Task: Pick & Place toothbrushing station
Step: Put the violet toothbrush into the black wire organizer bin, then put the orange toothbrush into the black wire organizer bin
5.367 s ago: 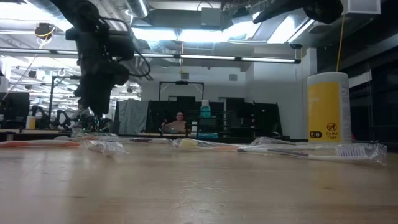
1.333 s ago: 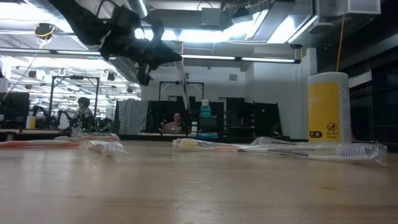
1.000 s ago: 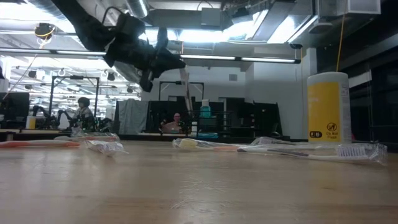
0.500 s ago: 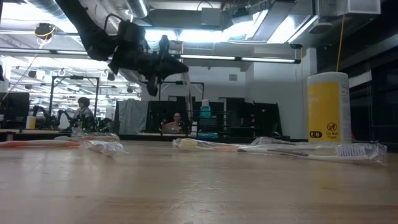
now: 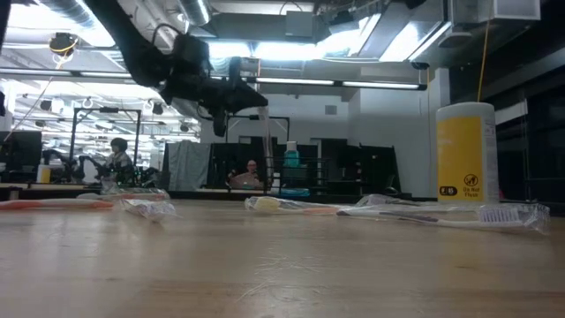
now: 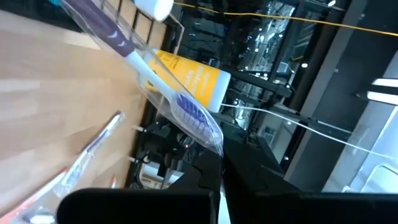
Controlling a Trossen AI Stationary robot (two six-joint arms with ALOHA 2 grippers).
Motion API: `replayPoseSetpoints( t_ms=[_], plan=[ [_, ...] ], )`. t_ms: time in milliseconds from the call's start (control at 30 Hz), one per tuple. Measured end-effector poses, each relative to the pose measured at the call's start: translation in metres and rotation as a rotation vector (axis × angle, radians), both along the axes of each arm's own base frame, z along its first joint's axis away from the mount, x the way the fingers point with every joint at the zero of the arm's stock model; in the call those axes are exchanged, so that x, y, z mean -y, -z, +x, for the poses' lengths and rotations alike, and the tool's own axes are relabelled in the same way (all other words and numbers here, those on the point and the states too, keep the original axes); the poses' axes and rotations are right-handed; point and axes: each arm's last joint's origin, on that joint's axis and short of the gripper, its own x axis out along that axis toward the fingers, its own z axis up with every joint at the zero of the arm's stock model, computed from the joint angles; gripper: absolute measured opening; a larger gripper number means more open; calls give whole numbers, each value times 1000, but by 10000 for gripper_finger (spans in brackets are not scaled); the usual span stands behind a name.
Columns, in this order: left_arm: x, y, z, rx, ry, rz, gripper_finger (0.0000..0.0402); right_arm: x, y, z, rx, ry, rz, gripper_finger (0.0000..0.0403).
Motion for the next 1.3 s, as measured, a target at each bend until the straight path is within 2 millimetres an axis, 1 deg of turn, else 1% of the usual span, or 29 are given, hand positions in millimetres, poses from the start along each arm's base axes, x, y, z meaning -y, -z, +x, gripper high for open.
replayPoseSetpoints(
  t_ms=[233, 333, 400, 533, 767, 867, 967, 1067, 1167, 1233, 1300],
  plan=[
    [-29, 1, 29, 42, 20, 30, 3, 0, 0, 0, 11, 1, 17, 242],
    [-41, -4, 35, 60, 20, 70, 5, 0, -1, -1, 16, 3, 22, 242],
    [-46, -6, 35, 65, 16, 91, 11, 0, -2, -1, 17, 4, 23, 242],
    [-53, -6, 30, 57, 3, 131, 39, 0, -2, -1, 17, 3, 23, 242],
    [-53, -14, 24, 68, 53, 203, 125, 0, -1, -1, 15, 3, 21, 242],
    [-56, -14, 20, 68, 68, 221, 160, 0, -1, -1, 12, 2, 17, 242],
    [-63, -18, 11, 95, 97, 285, 185, 0, -2, -1, 12, 2, 16, 242],
    [-71, -21, -3, 116, 135, 349, 193, 0, -2, -1, 9, -1, 10, 242],
    [-75, -29, -19, 129, 219, 425, 190, 0, -2, -1, 8, -9, 11, 242],
    [-73, -39, -27, 149, 288, 495, 184, 0, -2, -1, 2, -19, 11, 242],
    [-64, -55, -31, 176, 350, 599, 178, -1, -2, -1, -5, -30, 6, 242]
  ],
)
